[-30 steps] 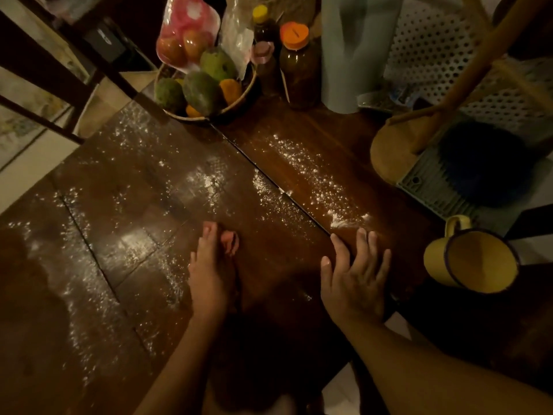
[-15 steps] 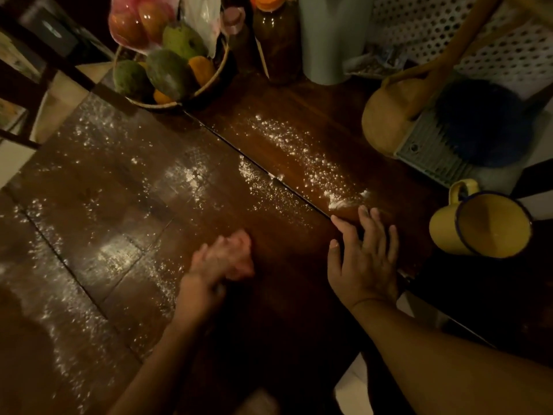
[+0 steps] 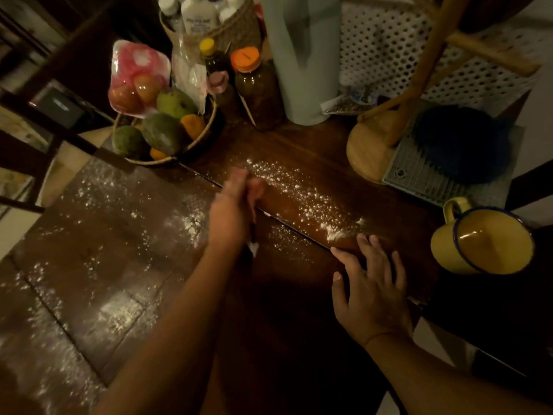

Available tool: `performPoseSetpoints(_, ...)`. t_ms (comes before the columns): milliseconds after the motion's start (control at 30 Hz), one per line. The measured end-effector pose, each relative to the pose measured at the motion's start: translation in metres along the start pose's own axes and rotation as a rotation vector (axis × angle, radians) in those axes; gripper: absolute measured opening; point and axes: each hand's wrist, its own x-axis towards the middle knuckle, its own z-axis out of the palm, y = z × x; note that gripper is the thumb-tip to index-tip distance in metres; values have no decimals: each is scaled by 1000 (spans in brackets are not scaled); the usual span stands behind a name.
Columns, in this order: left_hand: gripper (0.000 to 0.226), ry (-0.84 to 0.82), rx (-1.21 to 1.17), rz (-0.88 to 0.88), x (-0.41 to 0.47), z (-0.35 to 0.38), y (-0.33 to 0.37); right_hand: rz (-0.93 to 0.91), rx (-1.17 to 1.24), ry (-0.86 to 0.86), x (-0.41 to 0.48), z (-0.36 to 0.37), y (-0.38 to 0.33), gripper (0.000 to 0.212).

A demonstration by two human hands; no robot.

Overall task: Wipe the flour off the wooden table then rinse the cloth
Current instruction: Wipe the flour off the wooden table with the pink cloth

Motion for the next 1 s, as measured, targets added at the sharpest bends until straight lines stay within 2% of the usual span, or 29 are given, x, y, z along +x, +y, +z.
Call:
performPoseSetpoints(67,39,135,153,-161,40,-3,-9,-2,3,2,0,0,0,44)
performPoseSetpoints(133,45,142,233,-292,74,0,-7,-8,5,24,0,1,1,43)
performPoseSetpoints(200,44,117,210,-303,88,14,3,-9,9,32,0,2,1,43)
performPoseSetpoints(233,41,102,159,-239,84,21,12,-11,6,30,0,2,1,43)
performPoseSetpoints(300,36,-28,93,44,62,31,32,-11,4,22,0,1,0,43)
performPoseSetpoints(367,48,-251,36,353,37,30,39,-6,9,10,0,0,1,43)
performPoseSetpoints(400,53,-325,21,458,31,24,32,-8,8,7,0,1,0,43)
performPoseSetpoints(433,55,-363,17,488,31,16,22,-7,9,6,0,1,0,43)
performPoseSetpoints(467,58,-350,6,427,37,12,8,-5,12,6,1,2,0,43)
performPoseSetpoints(500,58,-275,-29,289,45,8,-1,-3,14,4,0,2,1,43)
performPoseSetpoints(567,53,-21,-40,-100,61,10,-3,2,23,2,-1,2,0,43)
performPoseSetpoints(600,51,71,10,-196,64,17,9,9,28,3,-1,1,0,43)
performPoseSetpoints(633,46,99,55,-185,63,27,25,14,27,1,-1,1,0,43)
performPoseSetpoints(700,37,-3,13,70,46,46,59,17,12,-12,0,1,0,43)
performPoseSetpoints(800,49,-370,-83,587,8,54,77,12,-6,-19,0,0,0,43)
performPoseSetpoints(867,61,-572,-102,686,7,42,54,11,-4,-18,1,-1,0,43)
performPoseSetpoints(933,62,-587,-150,581,17,22,25,13,14,-12,1,0,0,41)
performPoseSetpoints(1000,54,-358,-223,273,25,3,0,16,25,-7,1,1,0,40)
